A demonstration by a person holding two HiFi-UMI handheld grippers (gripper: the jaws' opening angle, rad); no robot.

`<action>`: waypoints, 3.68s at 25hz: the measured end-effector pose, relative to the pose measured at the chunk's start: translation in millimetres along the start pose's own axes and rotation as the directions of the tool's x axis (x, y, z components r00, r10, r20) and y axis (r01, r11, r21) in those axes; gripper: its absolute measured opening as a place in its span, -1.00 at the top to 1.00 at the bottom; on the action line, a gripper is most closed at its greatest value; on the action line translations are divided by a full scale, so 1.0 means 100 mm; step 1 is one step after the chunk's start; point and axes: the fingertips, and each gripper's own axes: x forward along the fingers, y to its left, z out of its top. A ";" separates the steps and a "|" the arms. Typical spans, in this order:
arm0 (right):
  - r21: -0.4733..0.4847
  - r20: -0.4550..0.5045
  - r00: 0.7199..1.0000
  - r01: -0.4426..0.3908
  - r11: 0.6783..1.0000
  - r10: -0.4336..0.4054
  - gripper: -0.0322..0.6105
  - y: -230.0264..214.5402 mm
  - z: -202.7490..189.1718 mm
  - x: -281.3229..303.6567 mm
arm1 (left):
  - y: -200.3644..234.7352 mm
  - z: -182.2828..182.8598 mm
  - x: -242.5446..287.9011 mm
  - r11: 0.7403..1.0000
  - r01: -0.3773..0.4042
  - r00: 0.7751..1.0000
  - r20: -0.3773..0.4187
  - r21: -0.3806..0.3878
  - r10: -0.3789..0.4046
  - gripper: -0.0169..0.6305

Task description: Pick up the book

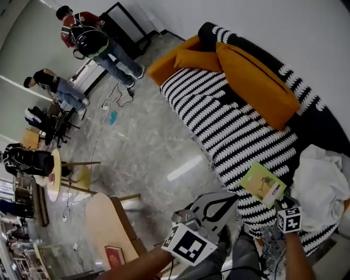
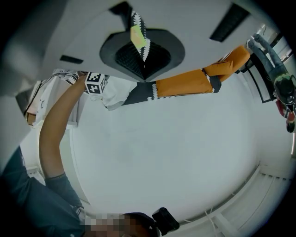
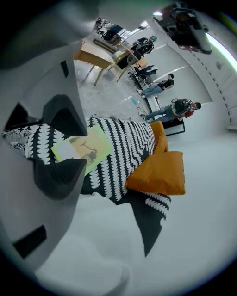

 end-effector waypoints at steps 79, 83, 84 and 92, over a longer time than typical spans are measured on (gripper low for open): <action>0.342 0.350 0.928 0.004 0.940 -0.131 0.13 -0.09 0.58 -0.10 | 0.18 -2.01 1.68 0.842 -0.108 0.977 -0.212 -0.528 -0.008 0.19; 0.315 0.423 0.894 0.008 0.949 -0.148 0.13 0.03 0.89 -0.62 | 0.29 -1.44 1.34 0.864 -0.113 0.987 -0.156 -0.491 0.041 0.17; 0.306 0.439 0.886 0.011 0.952 -0.152 0.13 0.04 0.97 -0.75 | 0.31 -1.30 1.26 0.868 -0.112 0.989 -0.139 -0.483 0.050 0.16; 0.221 0.552 0.825 -0.003 0.975 -0.122 0.13 0.36 1.49 -1.49 | 0.47 -0.56 0.60 0.883 -0.141 0.990 -0.060 -0.449 0.127 0.10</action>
